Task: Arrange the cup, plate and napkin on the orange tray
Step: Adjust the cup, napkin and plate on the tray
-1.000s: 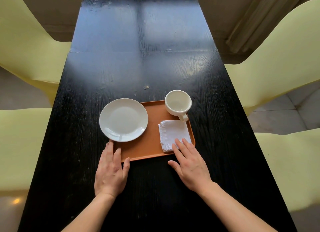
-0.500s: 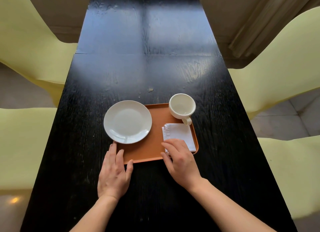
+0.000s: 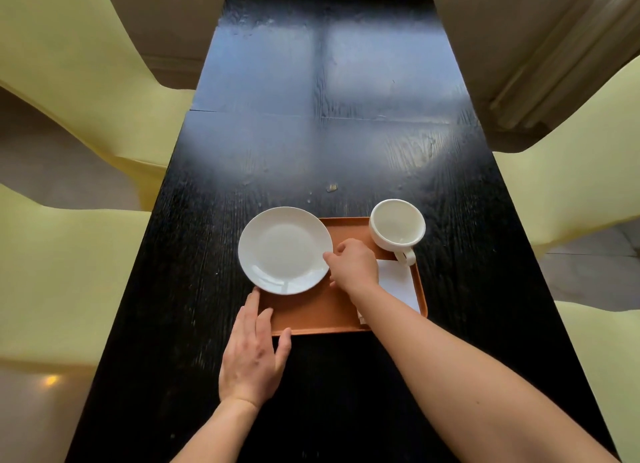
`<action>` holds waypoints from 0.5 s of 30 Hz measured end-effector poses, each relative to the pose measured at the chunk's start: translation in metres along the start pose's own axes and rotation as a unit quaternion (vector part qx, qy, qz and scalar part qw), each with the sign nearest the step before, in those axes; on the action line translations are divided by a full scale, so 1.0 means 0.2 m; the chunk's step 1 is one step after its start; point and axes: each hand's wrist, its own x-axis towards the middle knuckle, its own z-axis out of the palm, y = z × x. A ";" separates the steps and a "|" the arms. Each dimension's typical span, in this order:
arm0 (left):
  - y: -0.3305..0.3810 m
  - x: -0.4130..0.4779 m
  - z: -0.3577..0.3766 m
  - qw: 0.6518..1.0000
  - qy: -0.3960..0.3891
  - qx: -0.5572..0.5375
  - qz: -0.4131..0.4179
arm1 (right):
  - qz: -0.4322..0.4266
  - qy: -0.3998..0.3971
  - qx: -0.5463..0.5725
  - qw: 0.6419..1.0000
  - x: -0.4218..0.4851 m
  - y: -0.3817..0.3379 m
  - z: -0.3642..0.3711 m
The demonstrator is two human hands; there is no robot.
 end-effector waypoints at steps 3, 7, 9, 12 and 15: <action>0.00 0.00 0.00 1.000 0.002 0.003 -0.002 | -0.013 0.009 -0.019 1.000 0.02 0.00 0.02; 0.00 0.00 0.00 1.000 0.005 0.007 0.003 | -0.053 0.030 -0.041 0.997 0.03 0.00 0.03; 0.00 0.00 0.00 1.000 0.005 0.003 0.006 | -0.064 0.048 -0.051 0.995 0.03 0.01 0.01; 0.00 0.00 -0.01 1.000 0.005 0.004 0.004 | -0.079 0.074 -0.047 0.993 0.03 0.04 -0.04; 0.01 0.00 -0.01 1.000 0.003 0.009 0.003 | -0.087 0.088 -0.052 0.991 0.02 0.08 -0.06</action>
